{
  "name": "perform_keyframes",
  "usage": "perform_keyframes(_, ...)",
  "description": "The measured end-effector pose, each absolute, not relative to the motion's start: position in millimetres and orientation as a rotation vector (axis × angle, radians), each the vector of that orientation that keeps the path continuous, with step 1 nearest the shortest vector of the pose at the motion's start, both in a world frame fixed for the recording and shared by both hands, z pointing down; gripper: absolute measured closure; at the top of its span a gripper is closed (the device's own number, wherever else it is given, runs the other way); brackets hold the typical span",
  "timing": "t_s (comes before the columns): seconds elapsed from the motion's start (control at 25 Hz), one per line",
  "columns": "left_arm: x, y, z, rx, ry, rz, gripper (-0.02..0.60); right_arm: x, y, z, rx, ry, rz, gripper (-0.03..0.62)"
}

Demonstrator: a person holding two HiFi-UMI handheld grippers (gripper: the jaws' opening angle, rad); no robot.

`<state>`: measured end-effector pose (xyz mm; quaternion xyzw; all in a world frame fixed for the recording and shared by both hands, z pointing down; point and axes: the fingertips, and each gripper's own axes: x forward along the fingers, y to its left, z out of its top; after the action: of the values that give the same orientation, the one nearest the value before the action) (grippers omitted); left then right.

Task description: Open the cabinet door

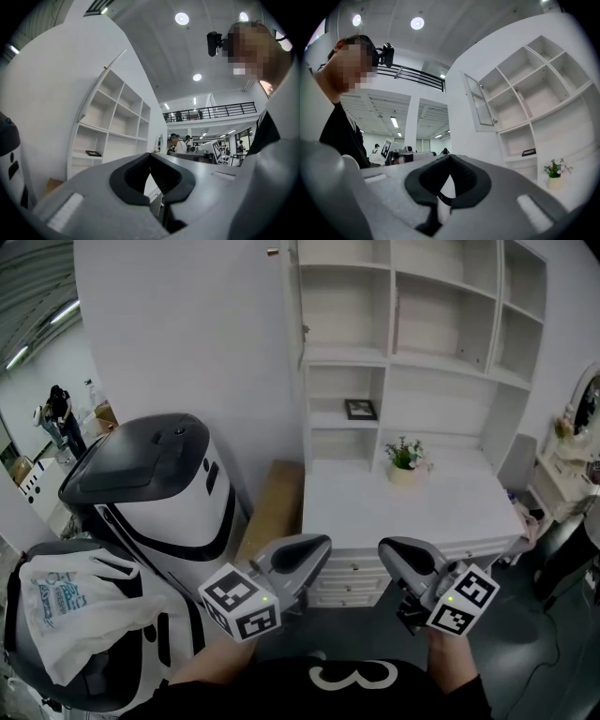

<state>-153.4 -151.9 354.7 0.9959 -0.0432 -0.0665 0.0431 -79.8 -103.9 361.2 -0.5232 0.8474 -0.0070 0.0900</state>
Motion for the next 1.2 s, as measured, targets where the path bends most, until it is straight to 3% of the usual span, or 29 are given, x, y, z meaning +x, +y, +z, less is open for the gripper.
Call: perform_keyframes(1.2, -156.2, -138.2, 389.4, 3.047, -0.179, -0.123, 0.574, -88.9, -82.9, 409.9, -1.642, 2.521, -0.106, 0.591)
